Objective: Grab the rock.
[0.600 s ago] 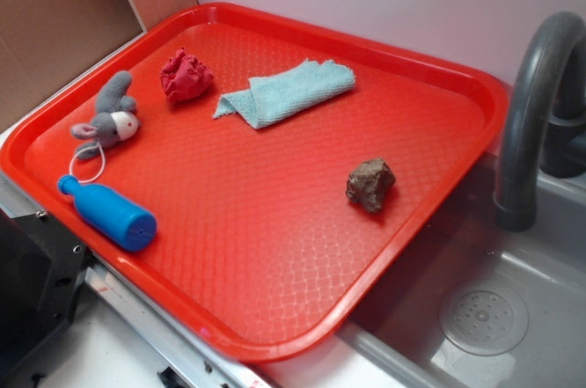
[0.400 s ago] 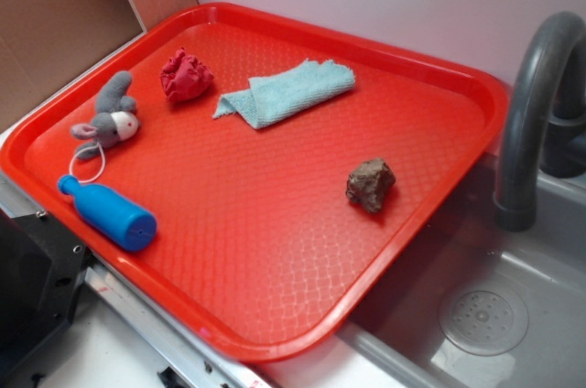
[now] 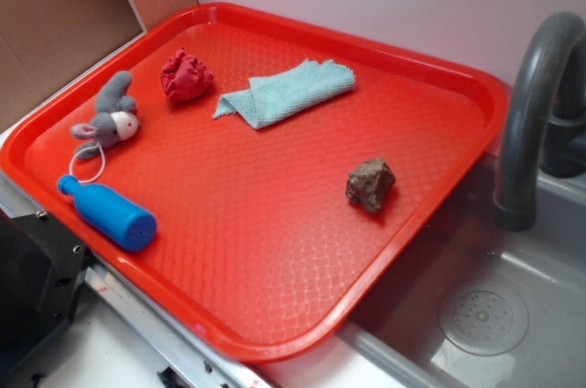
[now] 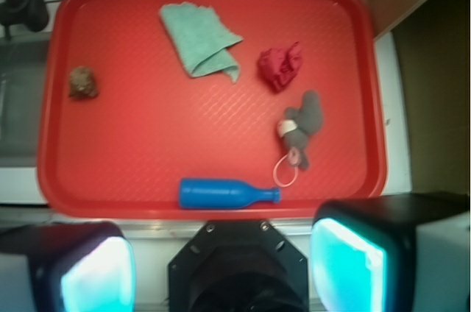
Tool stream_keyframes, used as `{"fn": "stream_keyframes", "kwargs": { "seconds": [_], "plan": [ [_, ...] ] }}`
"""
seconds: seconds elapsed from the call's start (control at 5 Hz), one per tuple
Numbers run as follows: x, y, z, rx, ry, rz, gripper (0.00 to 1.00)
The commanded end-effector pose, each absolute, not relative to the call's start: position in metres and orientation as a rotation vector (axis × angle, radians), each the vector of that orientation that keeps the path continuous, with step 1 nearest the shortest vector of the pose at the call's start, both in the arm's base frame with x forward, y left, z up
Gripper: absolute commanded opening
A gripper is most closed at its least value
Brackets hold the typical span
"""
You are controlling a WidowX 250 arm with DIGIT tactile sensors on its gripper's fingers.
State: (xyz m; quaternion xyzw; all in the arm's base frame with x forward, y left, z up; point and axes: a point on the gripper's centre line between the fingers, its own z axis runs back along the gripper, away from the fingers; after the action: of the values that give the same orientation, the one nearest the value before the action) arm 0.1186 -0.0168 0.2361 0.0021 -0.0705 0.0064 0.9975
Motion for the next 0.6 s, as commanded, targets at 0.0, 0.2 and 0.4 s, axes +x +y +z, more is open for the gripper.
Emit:
{"fn": "stream_keyframes", "kwargs": {
  "seconds": [0.0, 0.2, 0.4],
  "plan": [
    [0.154, -0.014, 0.201, 0.099, -0.298, -0.286, 1.00],
    [0.178, -0.024, 0.180, 0.086, -0.413, -0.530, 1.00],
    [0.209, -0.054, 0.155, 0.119, -0.502, -0.784, 1.00]
  ]
}}
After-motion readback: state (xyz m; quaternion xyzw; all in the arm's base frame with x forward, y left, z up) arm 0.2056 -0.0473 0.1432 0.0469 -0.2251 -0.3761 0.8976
